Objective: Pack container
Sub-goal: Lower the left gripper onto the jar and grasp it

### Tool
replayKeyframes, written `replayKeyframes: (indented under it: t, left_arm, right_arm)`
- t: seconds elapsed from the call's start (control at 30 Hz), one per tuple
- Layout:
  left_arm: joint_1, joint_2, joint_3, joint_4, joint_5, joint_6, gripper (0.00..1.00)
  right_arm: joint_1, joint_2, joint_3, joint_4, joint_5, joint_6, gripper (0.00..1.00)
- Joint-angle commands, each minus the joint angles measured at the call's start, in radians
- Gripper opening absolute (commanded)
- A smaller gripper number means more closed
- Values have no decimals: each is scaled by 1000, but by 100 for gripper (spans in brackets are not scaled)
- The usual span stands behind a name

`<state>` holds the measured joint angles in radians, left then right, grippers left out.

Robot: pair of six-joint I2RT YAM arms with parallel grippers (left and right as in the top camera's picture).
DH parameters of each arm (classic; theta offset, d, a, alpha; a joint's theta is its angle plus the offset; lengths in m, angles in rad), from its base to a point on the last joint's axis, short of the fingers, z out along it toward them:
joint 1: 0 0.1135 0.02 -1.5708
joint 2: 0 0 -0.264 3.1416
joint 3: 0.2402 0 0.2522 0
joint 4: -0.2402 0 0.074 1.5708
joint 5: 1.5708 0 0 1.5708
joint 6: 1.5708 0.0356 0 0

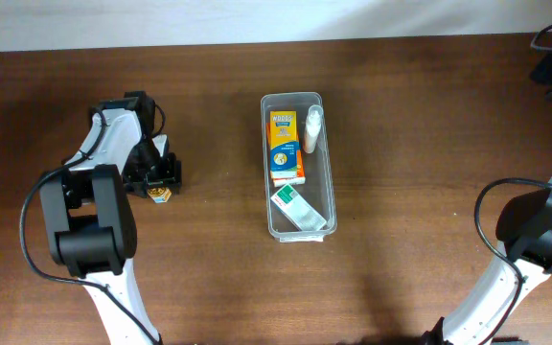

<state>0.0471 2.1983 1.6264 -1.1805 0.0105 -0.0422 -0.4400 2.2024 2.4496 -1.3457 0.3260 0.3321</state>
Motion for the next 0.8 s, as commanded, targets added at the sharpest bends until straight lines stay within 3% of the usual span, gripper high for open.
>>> replayKeyframes:
  t: [0.0, 0.23, 0.5, 0.6, 0.77]
  left_arm:
    - [1, -21, -7, -9, 21, 13, 66]
    - [2, -21, -7, -17, 21, 13, 56]
    - [1, -21, -7, -17, 21, 13, 53]
    - [2, -21, -7, -16, 21, 13, 46]
    - [1, -21, -7, -16, 21, 13, 46]
  right_arm:
    - [-5, 8, -6, 0, 19, -3, 98]
    - [-5, 8, -6, 0, 19, -3, 98]
    - [-5, 8, -6, 0, 19, -3, 98]
    - [-5, 8, -6, 0, 19, -3, 98]
    - [-5, 8, -6, 0, 19, -3, 98]
